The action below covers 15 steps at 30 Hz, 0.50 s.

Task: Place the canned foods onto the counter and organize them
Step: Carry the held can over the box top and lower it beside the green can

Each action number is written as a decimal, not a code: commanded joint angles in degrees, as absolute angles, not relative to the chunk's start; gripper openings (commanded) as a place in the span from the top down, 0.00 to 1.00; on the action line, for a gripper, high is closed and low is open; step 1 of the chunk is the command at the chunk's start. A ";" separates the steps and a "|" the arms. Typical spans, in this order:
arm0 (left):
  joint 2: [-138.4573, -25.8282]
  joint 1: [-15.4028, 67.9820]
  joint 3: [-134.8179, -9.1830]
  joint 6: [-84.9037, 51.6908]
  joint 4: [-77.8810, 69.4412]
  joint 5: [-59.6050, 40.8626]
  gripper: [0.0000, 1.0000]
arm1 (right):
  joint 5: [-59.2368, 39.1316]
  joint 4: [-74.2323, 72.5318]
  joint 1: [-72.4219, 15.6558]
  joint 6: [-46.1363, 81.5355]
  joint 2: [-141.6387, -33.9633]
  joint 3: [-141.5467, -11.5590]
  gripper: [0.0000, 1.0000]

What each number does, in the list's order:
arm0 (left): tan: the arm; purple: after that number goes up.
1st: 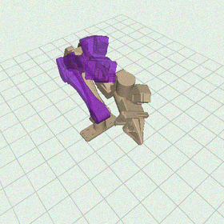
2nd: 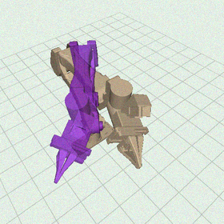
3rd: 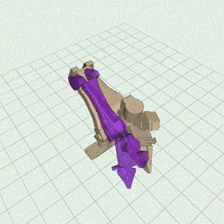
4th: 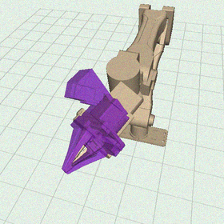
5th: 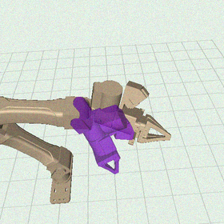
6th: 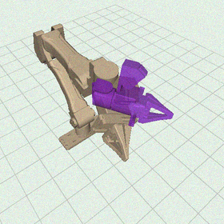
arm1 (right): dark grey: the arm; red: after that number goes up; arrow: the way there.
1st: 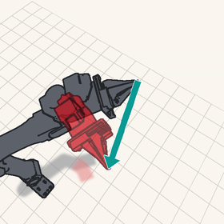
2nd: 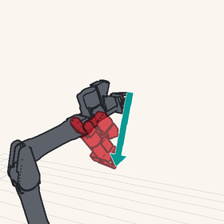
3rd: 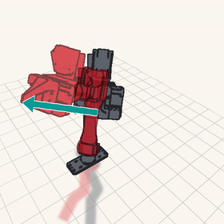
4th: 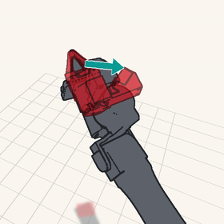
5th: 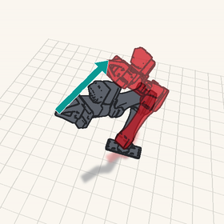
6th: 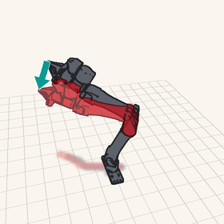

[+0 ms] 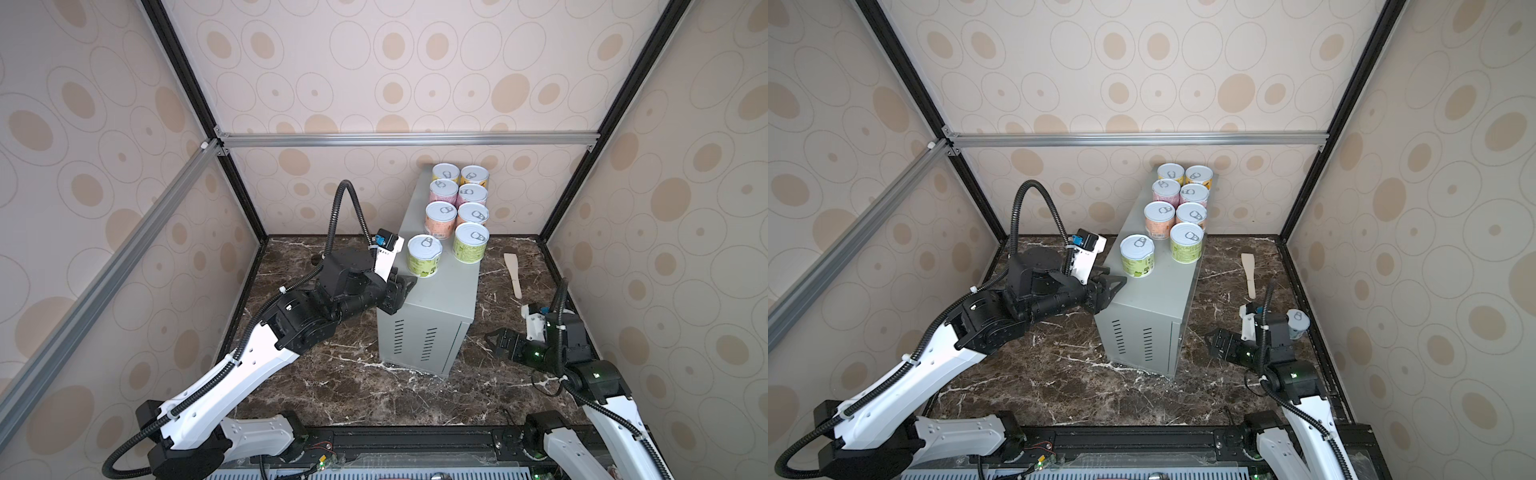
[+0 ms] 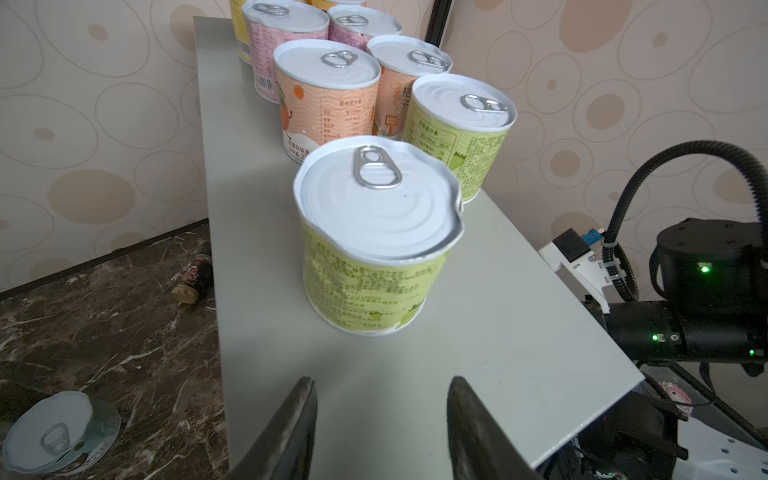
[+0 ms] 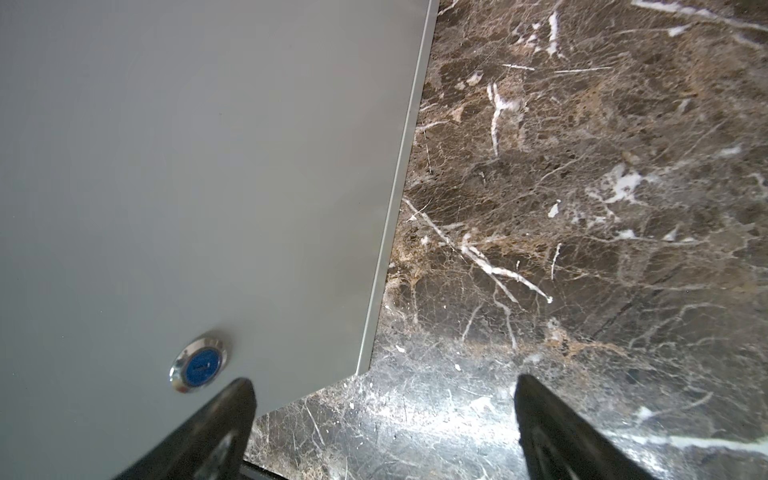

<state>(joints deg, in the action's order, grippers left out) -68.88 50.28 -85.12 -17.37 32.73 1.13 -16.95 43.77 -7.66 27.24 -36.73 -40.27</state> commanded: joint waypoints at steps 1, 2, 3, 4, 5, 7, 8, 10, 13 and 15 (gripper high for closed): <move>-69.55 50.80 -85.17 -18.54 28.21 1.06 0.49 | -17.06 42.71 -7.41 27.60 -36.75 -39.63 0.01; -69.80 50.81 -85.08 -18.68 27.68 1.50 0.49 | -17.10 42.58 -7.38 27.52 -36.87 -39.52 0.01; -70.17 50.80 -84.91 -18.81 26.98 2.18 0.49 | -17.13 42.39 -7.41 27.51 -36.98 -39.46 0.01; -70.37 50.80 -84.69 -18.96 26.38 2.99 0.50 | -17.14 42.20 -7.45 27.59 -37.07 -39.34 0.01; -70.48 50.82 -84.14 -18.99 25.50 3.93 0.50 | -17.21 42.01 -7.39 27.55 -37.24 -39.27 0.01; -70.79 50.80 -83.35 -18.99 23.97 5.38 0.50 | -17.28 41.60 -7.38 27.60 -37.49 -38.98 0.01; -71.09 50.80 -83.13 -18.90 23.38 5.62 0.50 | -17.31 41.43 -7.39 27.58 -37.59 -38.79 0.01; -71.91 50.80 -83.01 -18.98 22.50 5.80 0.50 | -17.32 41.23 -7.36 27.38 -37.69 -38.67 0.01; -73.28 50.83 -83.27 -19.18 21.50 5.93 0.50 | -17.10 41.13 -7.40 27.07 -37.79 -38.52 0.01; -74.28 50.78 -83.50 -19.49 20.97 7.03 0.50 | -16.97 40.96 -7.38 26.84 -37.81 -38.34 0.01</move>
<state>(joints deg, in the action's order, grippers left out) -73.45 50.33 -83.13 -18.55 23.83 4.84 -16.95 41.63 -7.66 27.51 -37.80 -39.51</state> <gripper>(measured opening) 0.499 0.992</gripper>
